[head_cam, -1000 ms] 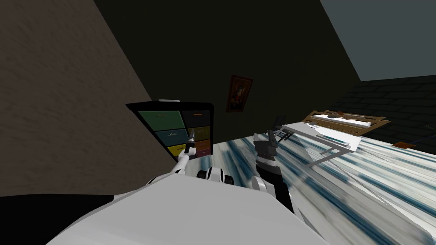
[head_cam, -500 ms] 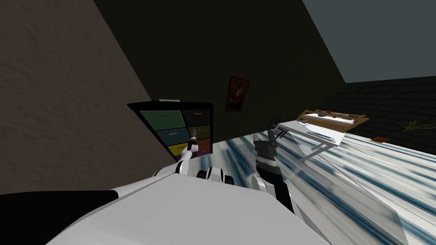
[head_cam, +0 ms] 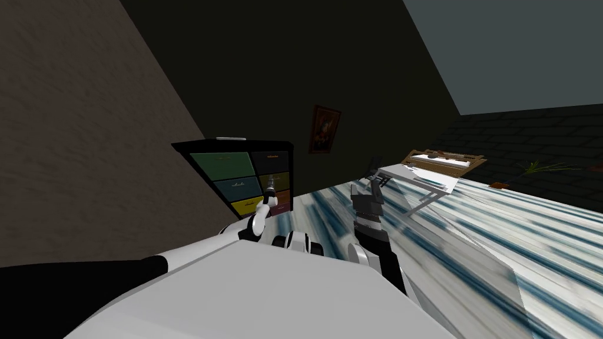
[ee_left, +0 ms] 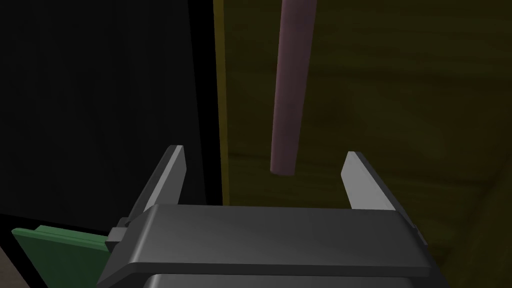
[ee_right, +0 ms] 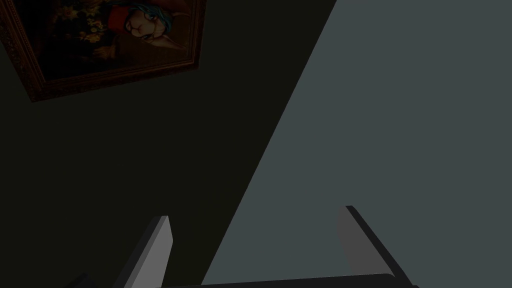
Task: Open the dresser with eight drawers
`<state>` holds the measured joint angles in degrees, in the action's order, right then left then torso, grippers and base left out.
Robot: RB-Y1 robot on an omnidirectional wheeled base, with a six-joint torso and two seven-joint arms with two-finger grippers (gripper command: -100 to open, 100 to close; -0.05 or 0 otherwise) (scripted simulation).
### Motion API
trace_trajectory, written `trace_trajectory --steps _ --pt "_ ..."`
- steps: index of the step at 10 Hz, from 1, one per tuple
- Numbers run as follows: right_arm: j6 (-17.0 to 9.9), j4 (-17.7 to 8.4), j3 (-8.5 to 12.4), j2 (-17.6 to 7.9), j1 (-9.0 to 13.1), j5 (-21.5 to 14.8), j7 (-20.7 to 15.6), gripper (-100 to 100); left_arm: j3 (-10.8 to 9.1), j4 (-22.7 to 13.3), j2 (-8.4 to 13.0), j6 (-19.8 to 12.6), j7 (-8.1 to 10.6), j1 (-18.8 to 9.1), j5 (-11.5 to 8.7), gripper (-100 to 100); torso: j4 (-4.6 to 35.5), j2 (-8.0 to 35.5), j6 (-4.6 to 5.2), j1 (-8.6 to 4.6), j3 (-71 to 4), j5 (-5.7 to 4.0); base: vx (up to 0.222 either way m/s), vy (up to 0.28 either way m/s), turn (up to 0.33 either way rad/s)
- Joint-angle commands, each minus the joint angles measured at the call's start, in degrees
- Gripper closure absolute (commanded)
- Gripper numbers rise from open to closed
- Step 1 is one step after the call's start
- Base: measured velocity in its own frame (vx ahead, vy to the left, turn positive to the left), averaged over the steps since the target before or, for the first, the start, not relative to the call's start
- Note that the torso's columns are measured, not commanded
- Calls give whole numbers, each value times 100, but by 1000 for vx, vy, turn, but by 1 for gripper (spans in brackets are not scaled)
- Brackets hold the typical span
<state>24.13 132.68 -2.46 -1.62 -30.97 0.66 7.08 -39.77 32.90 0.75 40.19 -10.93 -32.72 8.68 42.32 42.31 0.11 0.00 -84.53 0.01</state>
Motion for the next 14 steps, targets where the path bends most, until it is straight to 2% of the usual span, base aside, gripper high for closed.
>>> trace_trajectory --steps 1,2,3,4,5,6,7,9,10,11,12,13,14 --pt "0 0 0 0 -1 0 0 0 -104 -415 33 72 -42 -280 -1 -100 -4 -9 -10 -1 -6 -1 -16 5 11" --pt "0 0 0 0 -1 0 0 0 -84 -269 4 54 -26 -211 7 -100 -8 -17 -12 -3 -12 -2 0 0 0" --pt "0 0 0 0 -1 0 0 0 201 10 40 -65 95 72 -83 100 -8 -16 -12 -3 -12 -2 94 -17 170" --pt "1 0 1 0 -4 0 0 0 276 1 40 -65 95 160 -83 100 -12 -36 -16 -3 -22 -2 113 -22 134" --pt "1 1 1 0 -4 0 0 0 276 160 40 -65 95 223 -83 100 4 -19 -2 -12 -14 -10 64 -18 -7" --pt "1 1 0 0 -2 0 0 0 548 440 47 -203 233 504 -164 100 7 11 0 -17 4 -9 91 -28 145" --pt "1 1 0 1 -3 0 0 0 656 598 47 -203 233 658 -164 100 1 2 -23 -1 2 -6 86 -38 88" --pt "0 0 0 0 -1 0 0 0 656 736 47 -203 233 726 -164 100 0 -3 -12 20 -3 2 19 -14 -7" --pt "0 0 0 0 -1 0 0 0 927 953 54 -341 370 971 -246 100 1 1 -12 18 -1 2 77 -24 181" --pt "0 0 1 0 -3 0 0 0 1036 1182 54 -341 370 1154 -246 100 -6 -19 -16 3 -12 -1 96 -29 109" --pt "1 1 0 0 -3 0 0 0 1036 1311 54 -341 370 1230 -246 100 -9 -21 -9 -4 -15 -2 46 -10 -10" --pt "0 0 0 0 -1 0 0 0 1302 1516 61 -479 507 1458 -328 100 -3 -13 -4 6 -8 -1 85 -11 123" --pt "0 0 1 0 -3 0 0 0 1416 1718 61 -479 507 1642 -328 100 -7 -25 -11 10 -15 1 97 -26 110"
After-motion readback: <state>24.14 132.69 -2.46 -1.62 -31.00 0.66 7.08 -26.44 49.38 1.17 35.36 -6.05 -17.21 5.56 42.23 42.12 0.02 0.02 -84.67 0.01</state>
